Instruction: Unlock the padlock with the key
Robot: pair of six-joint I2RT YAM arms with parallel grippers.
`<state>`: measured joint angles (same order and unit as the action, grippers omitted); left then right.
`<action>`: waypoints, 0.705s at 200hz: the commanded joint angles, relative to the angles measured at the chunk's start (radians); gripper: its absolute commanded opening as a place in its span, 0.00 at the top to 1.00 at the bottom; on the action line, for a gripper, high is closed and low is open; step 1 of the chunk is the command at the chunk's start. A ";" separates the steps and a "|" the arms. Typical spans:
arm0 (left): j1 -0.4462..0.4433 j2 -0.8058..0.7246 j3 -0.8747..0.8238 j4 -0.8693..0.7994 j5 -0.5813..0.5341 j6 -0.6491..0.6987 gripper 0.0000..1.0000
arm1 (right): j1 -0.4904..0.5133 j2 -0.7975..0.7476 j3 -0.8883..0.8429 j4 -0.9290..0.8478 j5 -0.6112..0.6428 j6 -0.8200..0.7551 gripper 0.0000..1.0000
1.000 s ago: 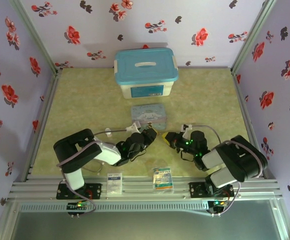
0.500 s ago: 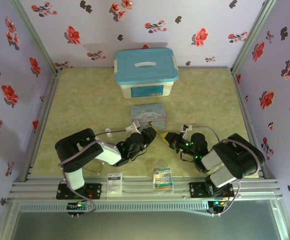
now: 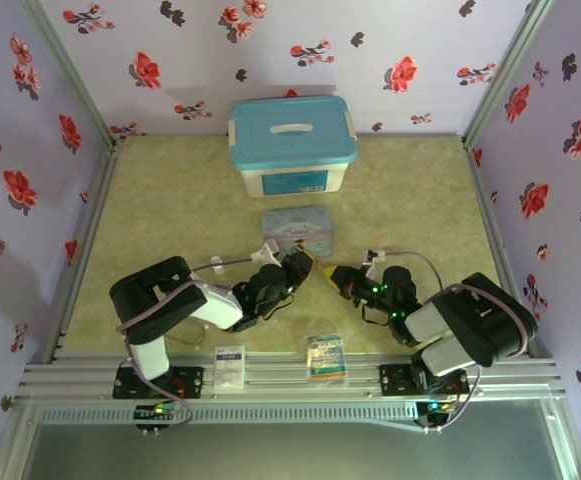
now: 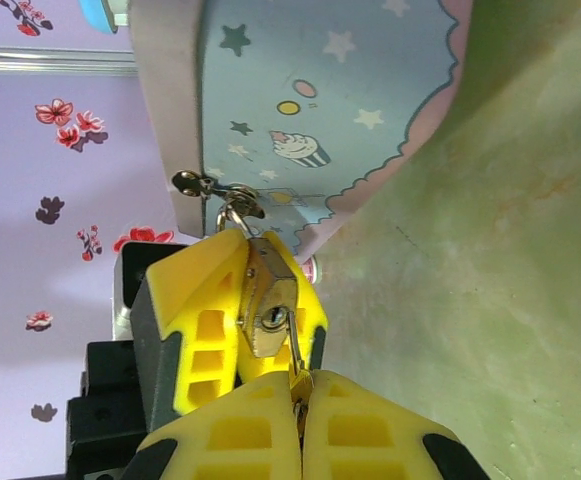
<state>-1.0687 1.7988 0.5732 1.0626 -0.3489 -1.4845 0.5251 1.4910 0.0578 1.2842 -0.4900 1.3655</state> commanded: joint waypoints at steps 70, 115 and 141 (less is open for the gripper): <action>-0.005 0.012 -0.007 0.155 -0.038 -0.008 1.00 | 0.018 0.056 0.031 0.101 0.029 -0.008 1.00; -0.004 0.003 -0.012 0.158 -0.035 0.014 1.00 | 0.025 0.057 0.057 0.101 0.028 -0.023 1.00; -0.002 0.014 -0.005 0.157 -0.035 0.019 1.00 | 0.026 0.060 0.048 0.101 0.028 -0.025 1.00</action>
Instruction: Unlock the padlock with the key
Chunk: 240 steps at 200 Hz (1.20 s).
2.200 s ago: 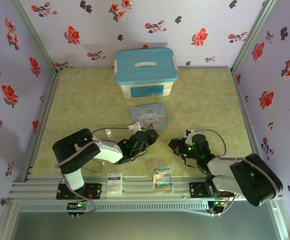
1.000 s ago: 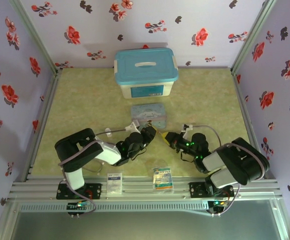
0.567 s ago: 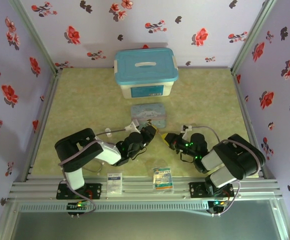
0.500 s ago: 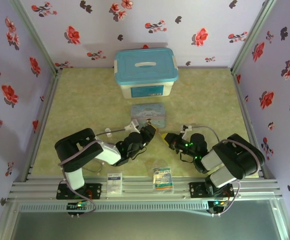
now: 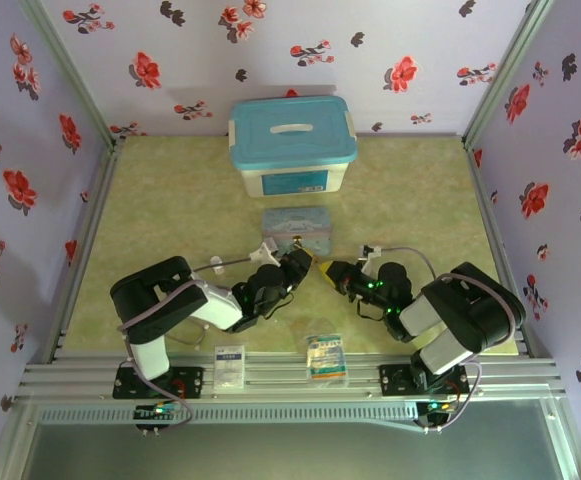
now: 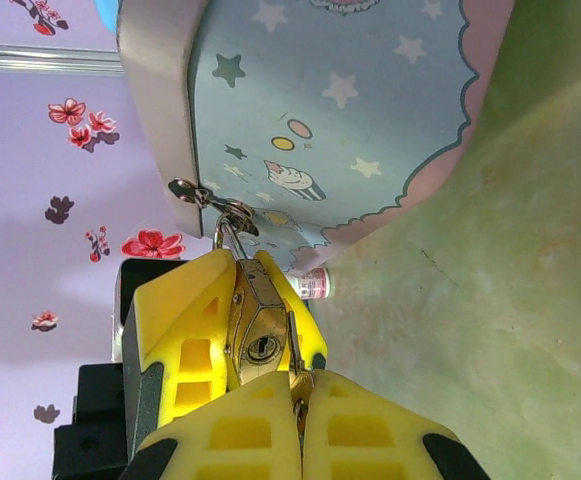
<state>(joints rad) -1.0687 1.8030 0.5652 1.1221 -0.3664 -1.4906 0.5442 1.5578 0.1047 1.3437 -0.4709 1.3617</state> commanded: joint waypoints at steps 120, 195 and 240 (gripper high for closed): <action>-0.025 0.072 0.033 0.102 0.003 -0.002 1.00 | -0.002 -0.033 -0.023 0.041 0.020 -0.036 1.00; -0.030 0.105 0.055 0.106 0.016 -0.010 1.00 | -0.022 -0.026 -0.035 0.041 0.011 -0.049 1.00; -0.029 0.085 0.040 0.108 0.013 -0.001 1.00 | -0.056 -0.030 -0.048 0.041 -0.010 -0.055 1.00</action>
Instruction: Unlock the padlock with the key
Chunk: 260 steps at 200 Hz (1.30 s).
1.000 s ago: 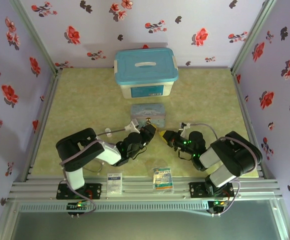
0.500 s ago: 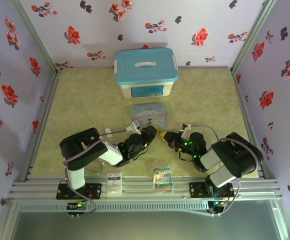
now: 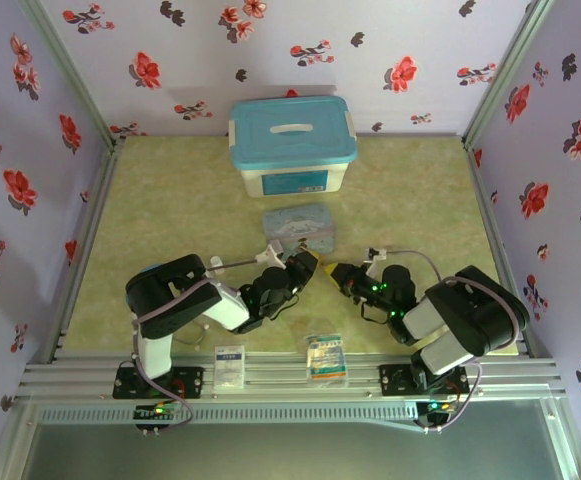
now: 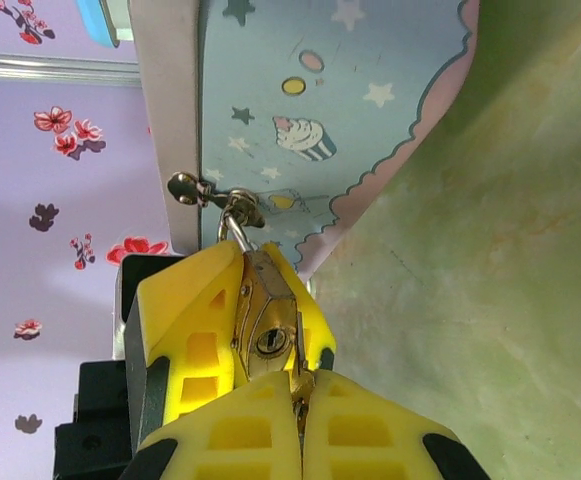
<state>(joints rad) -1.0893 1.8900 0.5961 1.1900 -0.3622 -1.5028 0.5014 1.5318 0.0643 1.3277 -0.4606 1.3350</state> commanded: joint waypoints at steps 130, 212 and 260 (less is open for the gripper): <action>0.008 0.000 0.021 0.035 0.023 0.048 1.00 | -0.011 -0.001 -0.029 0.058 -0.019 -0.028 1.00; 0.013 0.038 0.008 0.090 0.041 0.000 1.00 | -0.012 0.004 -0.001 0.059 -0.036 -0.019 1.00; 0.023 0.049 0.003 0.086 0.041 0.002 1.00 | -0.006 -0.042 -0.020 0.041 -0.027 -0.029 1.00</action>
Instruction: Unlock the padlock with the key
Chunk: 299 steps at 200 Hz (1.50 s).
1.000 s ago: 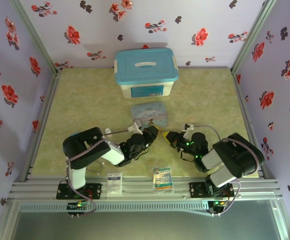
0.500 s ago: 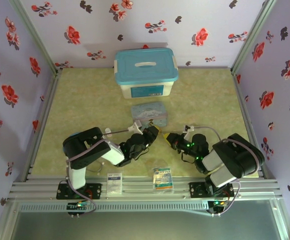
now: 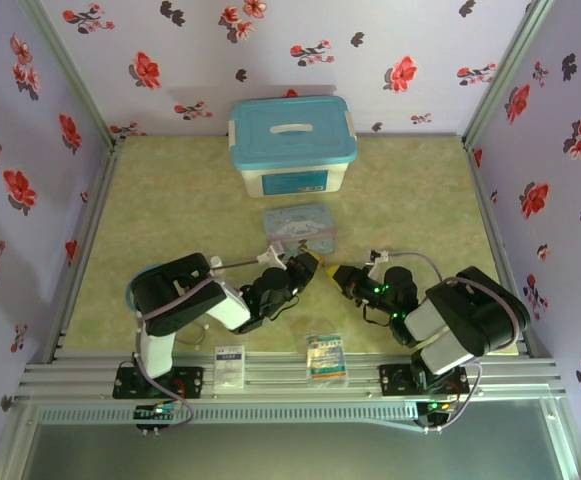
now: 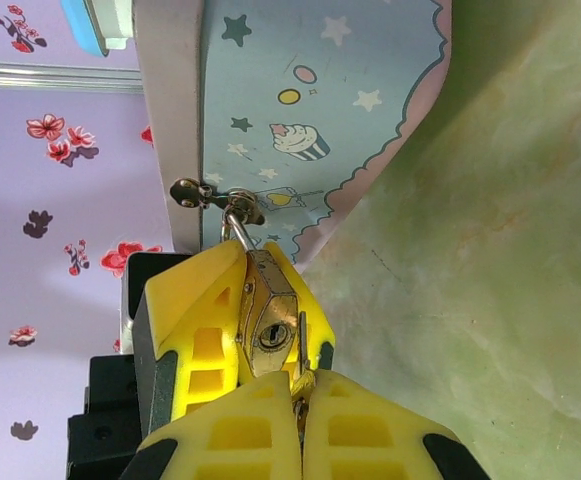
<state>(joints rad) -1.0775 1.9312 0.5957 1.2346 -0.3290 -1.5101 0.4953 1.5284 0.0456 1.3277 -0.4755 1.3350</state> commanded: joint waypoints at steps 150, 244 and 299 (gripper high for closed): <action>0.006 0.022 0.030 0.046 0.009 -0.027 1.00 | 0.002 0.003 -0.012 0.058 0.000 -0.039 1.00; 0.028 -0.016 0.020 0.047 0.014 -0.030 1.00 | 0.002 -0.006 -0.028 0.057 0.005 -0.045 1.00; 0.003 0.027 0.056 0.058 0.027 -0.066 1.00 | -0.003 -0.002 -0.007 0.056 -0.018 -0.048 1.00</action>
<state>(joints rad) -1.0634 1.9545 0.6235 1.2186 -0.3096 -1.5463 0.4953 1.5257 0.0288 1.3426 -0.4755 1.3102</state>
